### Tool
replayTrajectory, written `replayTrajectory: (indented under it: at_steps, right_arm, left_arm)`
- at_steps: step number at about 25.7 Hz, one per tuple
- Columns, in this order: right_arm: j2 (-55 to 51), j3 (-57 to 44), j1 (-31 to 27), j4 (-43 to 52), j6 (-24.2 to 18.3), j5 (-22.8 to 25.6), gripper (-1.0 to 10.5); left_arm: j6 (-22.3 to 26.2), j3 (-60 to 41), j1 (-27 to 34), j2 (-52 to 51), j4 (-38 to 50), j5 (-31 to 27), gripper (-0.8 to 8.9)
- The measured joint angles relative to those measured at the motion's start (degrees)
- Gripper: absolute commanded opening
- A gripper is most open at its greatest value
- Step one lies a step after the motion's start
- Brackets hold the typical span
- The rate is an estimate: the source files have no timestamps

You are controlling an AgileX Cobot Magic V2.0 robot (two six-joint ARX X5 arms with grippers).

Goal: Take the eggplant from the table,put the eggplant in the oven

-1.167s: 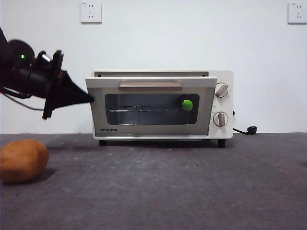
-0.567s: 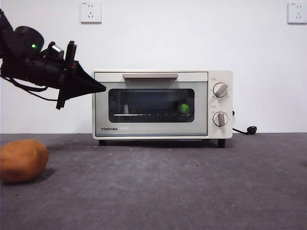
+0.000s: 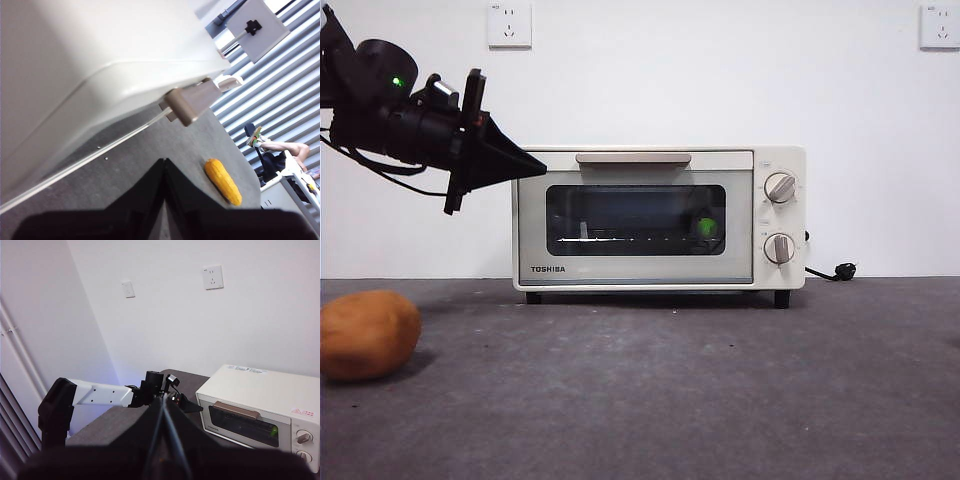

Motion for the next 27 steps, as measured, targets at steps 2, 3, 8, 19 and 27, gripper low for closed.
replayTrajectory:
  at_steps: [2, 3, 8, 19, 27]
  right_arm:
    - [0.0, 0.0, 0.0, 0.0, 0.0, 0.0, -0.1]
    - [0.0, 0.0, 0.0, 0.0, 0.0, 0.0, 0.0]
    - [0.0, 0.0, 0.0, 0.0, -0.44, 0.0, 0.0]
    - [0.0, 0.0, 0.0, 0.0, -1.97, 0.0, 0.0]
    - [0.0, 0.0, 0.0, -0.02, -2.19, 0.0, 0.0]
  left_arm:
    - [-0.22, 0.0, -0.13, -1.53, -0.81, 0.11, -0.06]
    - [-0.28, 0.0, -0.26, -2.89, -1.11, 0.13, -0.06]
    - [-0.31, 0.0, -0.9, -10.29, -2.78, 0.39, -0.06]
    - [-0.72, 0.04, -2.23, -30.67, -10.27, -3.65, -0.06]
    - [-0.48, 0.09, -2.23, -45.68, -20.44, -16.5, -0.06]
